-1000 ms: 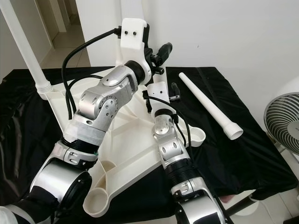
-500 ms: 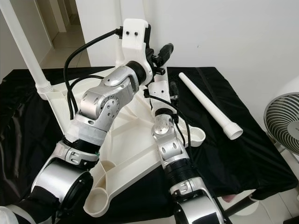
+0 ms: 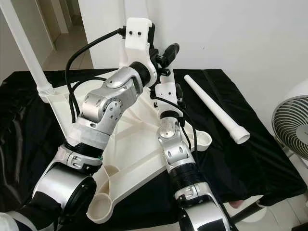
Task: Building children table
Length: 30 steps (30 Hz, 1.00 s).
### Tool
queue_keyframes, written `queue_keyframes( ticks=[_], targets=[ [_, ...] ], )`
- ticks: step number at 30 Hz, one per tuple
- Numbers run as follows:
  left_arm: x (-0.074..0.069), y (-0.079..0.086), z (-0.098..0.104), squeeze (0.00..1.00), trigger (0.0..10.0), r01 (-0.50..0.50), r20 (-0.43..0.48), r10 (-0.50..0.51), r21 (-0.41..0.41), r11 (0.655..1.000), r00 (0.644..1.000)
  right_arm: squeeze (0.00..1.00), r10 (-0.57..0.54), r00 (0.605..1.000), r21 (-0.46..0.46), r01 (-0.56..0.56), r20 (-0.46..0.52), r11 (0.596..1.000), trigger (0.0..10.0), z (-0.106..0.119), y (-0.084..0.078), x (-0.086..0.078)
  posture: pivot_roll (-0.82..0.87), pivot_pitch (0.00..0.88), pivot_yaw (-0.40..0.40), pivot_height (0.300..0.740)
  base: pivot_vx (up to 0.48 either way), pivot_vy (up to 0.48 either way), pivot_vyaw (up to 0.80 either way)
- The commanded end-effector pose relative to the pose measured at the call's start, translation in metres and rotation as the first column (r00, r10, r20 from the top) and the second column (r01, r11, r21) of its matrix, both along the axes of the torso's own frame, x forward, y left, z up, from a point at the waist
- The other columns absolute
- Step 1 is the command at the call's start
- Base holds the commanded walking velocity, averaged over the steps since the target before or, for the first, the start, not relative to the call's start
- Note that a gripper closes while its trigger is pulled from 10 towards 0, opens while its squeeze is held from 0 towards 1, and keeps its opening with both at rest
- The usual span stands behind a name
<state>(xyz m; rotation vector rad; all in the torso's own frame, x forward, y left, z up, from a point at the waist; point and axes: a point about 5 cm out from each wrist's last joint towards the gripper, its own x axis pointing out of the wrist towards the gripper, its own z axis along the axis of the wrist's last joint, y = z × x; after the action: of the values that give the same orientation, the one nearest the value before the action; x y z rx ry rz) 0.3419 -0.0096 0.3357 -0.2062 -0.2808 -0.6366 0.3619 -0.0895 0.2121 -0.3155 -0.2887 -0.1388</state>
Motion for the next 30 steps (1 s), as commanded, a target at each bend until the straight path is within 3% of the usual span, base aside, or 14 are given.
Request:
queue_keyframes(
  ticks=[1, 10, 11, 12, 13, 14, 25, 26, 30],
  targets=[
    [-0.003, -0.003, 0.010, 0.00, 10.0, 0.021, 0.037, -0.021, 0.000, 1.000, 0.999, 0.00, 0.013, 1.000, 0.014, -0.013, 0.001, 1.000, 10.0, 0.001, 0.002, 0.001, 0.01, 0.008, -0.009, 0.740, 0.000, 0.000, 0.00],
    [-0.001, -0.002, 0.008, 0.00, 10.0, 0.014, 0.026, -0.014, -0.010, 1.000, 1.000, 0.00, 0.017, 1.000, 0.013, -0.017, 0.007, 1.000, 10.0, 0.002, 0.003, 0.001, 0.01, 0.014, -0.006, 0.740, 0.000, 0.000, 0.00],
    [0.000, -0.001, 0.008, 0.11, 10.0, 0.010, 0.025, -0.009, -0.011, 1.000, 1.000, 0.00, 0.018, 1.000, 0.014, -0.018, 0.006, 1.000, 10.0, 0.002, 0.003, 0.001, 0.01, 0.014, -0.006, 0.740, 0.000, 0.000, 0.00],
    [0.000, 0.000, 0.008, 0.64, 10.0, 0.009, 0.022, -0.009, -0.016, 1.000, 1.000, 0.00, 0.017, 1.000, 0.015, -0.017, 0.006, 1.000, 10.0, 0.002, 0.003, 0.001, 0.01, 0.014, -0.006, 0.740, 0.000, 0.000, 0.00],
    [0.000, 0.000, 0.008, 0.64, 10.0, 0.009, 0.022, -0.009, -0.016, 1.000, 1.000, 0.00, 0.017, 1.000, 0.015, -0.017, 0.006, 1.000, 10.0, 0.002, 0.003, 0.001, 0.01, 0.014, -0.006, 0.740, 0.000, 0.000, 0.00],
    [0.001, 0.000, 0.007, 1.00, 10.0, 0.011, 0.022, -0.011, -0.021, 1.000, 1.000, 0.00, 0.016, 1.000, 0.015, -0.017, 0.007, 1.000, 10.0, 0.002, 0.003, 0.001, 0.01, 0.014, -0.006, 0.740, 0.000, 0.000, 0.00],
    [-0.002, 0.001, 0.010, 1.00, 10.0, 0.038, 0.023, -0.037, -0.040, 0.999, 0.999, 0.00, -0.007, 1.000, 0.051, 0.007, -0.008, 0.999, 10.0, 0.001, -0.004, 0.003, 0.01, 0.016, -0.003, 0.740, 0.000, 0.000, 0.00],
    [-0.005, 0.000, 0.010, 0.00, 10.0, 0.062, 0.031, -0.060, -0.045, 0.997, 0.998, 0.00, -0.017, 1.000, 0.058, 0.017, -0.012, 0.998, 10.0, 0.001, -0.007, 0.004, 0.01, 0.016, -0.001, 0.740, 0.000, 0.000, 0.00],
    [-0.012, -0.001, 0.012, 0.00, 10.0, 0.113, 0.050, -0.110, -0.062, 0.992, 0.993, 0.00, -0.028, 0.999, 0.078, 0.029, -0.021, 0.997, 10.0, 0.000, -0.010, 0.004, 0.01, 0.017, -0.001, 0.740, 0.000, 0.000, 0.00]
  ],
)
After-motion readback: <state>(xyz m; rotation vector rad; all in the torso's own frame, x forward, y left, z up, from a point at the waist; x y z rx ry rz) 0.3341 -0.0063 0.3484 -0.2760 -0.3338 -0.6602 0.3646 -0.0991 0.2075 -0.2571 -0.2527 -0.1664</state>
